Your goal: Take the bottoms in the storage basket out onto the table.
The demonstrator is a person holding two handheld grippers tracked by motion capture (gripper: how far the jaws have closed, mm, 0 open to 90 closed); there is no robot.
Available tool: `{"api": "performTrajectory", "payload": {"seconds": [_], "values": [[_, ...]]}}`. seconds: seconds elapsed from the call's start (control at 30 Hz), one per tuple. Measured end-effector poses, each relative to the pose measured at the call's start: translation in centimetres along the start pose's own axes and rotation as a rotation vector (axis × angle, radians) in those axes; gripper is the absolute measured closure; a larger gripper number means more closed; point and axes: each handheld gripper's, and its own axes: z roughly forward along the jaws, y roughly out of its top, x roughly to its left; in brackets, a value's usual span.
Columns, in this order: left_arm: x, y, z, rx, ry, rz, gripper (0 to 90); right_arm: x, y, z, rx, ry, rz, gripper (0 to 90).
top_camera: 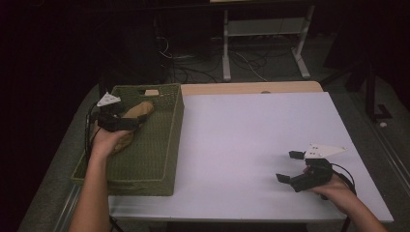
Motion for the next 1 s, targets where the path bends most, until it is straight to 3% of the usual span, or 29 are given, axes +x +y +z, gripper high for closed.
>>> {"api": "performTrajectory", "payload": {"seconds": [0.47,1.0], "values": [[0.7,1.6,1.0,-0.009,0.008,0.01,0.2,-0.1,0.0,-0.2,-0.008,-0.004,0.004,0.0],[2.3,1.8,2.0,0.005,0.045,-0.001,0.2,-0.1,-0.1,-0.3,-0.007,-0.012,0.003,0.1]]}}
